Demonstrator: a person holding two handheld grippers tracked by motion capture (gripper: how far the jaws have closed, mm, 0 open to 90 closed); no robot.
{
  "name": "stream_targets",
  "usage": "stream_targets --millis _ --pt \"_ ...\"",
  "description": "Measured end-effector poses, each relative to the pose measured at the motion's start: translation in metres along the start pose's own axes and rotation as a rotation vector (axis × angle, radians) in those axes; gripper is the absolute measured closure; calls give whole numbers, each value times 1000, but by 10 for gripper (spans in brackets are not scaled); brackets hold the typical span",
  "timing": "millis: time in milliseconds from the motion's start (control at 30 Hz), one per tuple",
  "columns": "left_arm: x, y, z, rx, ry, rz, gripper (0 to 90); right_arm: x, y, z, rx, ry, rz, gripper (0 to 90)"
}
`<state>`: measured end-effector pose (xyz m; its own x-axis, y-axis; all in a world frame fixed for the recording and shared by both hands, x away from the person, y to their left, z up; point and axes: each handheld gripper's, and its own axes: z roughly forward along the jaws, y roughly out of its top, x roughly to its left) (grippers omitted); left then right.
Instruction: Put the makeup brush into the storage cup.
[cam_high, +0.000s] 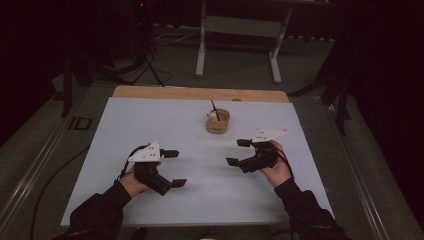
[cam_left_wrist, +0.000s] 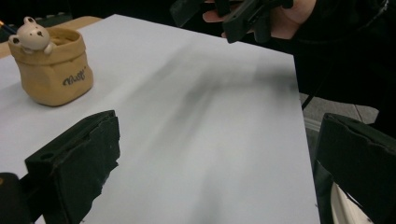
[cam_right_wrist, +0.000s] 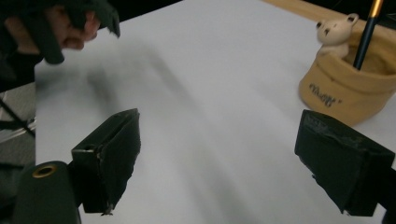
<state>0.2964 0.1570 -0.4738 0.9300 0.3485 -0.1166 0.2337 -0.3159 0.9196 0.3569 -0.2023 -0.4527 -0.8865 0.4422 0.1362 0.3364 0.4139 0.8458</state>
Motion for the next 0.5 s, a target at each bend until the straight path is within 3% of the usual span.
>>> stream_targets --millis 233,500 --pt "-1 -7 -10 4 13 10 7 -1 -21 -12 1 30 -4 140" --pt "-2 -14 -22 3 29 22 7 2 -44 -28 -2 31 -21 140"
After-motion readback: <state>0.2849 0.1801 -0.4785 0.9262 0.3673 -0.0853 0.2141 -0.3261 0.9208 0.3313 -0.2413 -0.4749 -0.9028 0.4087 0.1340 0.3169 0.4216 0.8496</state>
